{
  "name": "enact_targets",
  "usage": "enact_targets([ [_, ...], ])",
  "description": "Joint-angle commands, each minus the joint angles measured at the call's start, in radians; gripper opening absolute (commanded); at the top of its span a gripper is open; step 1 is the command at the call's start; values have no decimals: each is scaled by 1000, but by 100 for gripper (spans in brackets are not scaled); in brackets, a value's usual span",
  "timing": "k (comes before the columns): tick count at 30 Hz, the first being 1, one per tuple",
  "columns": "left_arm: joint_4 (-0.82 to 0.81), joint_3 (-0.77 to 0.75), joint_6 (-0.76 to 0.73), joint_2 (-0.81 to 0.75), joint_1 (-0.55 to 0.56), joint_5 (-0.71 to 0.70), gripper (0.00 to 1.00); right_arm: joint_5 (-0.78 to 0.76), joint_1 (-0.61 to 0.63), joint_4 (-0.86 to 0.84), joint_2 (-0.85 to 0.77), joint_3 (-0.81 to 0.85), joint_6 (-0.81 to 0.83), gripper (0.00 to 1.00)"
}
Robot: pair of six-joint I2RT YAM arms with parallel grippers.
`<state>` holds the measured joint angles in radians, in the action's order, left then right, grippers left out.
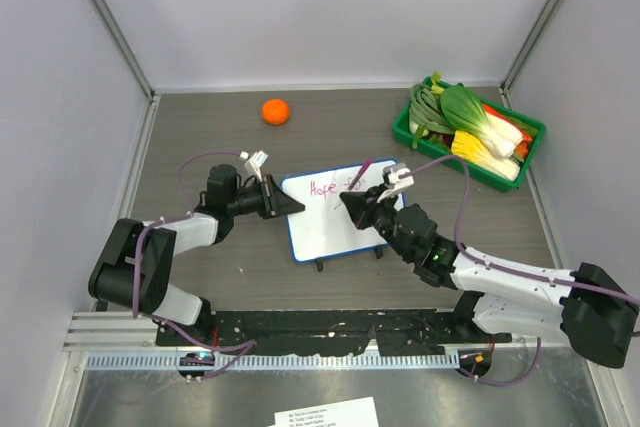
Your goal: Write a sentence on the whiteboard
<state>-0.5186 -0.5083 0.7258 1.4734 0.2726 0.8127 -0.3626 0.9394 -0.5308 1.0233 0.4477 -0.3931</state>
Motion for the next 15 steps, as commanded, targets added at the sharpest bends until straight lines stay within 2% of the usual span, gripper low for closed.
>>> enact_targets([
  [1, 200, 27, -80, 68, -69, -374, 0, -58, 47, -158, 50, 34, 33, 1],
  [5, 151, 57, -78, 38, -81, -331, 0, -111, 94, -201, 101, 48, 51, 1],
  [15, 68, 96, -72, 13, -79, -208, 0, -142, 108, -303, 196, 68, 42, 1],
])
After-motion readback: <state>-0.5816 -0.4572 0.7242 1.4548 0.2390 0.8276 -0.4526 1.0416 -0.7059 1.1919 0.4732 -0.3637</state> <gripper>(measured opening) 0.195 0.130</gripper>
